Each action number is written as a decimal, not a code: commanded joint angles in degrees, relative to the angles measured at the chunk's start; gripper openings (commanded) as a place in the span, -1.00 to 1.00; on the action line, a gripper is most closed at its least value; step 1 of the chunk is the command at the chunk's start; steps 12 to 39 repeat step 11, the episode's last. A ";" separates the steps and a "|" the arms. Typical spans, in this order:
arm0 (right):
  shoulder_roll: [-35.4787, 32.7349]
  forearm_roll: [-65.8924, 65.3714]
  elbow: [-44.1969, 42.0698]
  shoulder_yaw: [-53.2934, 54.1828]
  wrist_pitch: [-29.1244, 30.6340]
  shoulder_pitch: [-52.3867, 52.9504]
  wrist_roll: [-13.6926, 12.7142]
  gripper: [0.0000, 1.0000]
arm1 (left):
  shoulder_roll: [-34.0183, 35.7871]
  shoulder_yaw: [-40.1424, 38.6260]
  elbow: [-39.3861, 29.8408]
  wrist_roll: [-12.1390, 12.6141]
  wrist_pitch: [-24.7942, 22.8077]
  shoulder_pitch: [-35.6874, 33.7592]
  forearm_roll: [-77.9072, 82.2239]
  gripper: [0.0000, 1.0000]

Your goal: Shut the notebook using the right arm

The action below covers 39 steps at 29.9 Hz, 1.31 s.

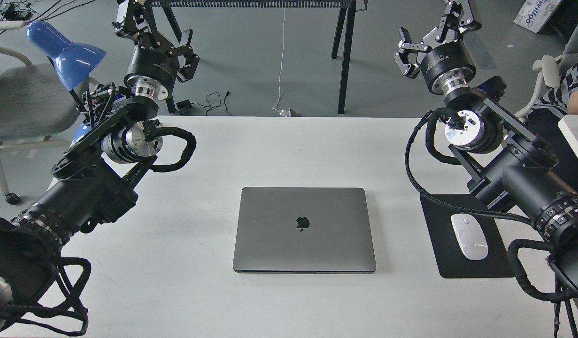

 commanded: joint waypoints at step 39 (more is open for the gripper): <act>-0.09 0.00 0.78 0.35 0.00 -0.01 0.03 1.00 | 0.00 -0.07 0.00 0.00 0.00 0.00 0.00 1.00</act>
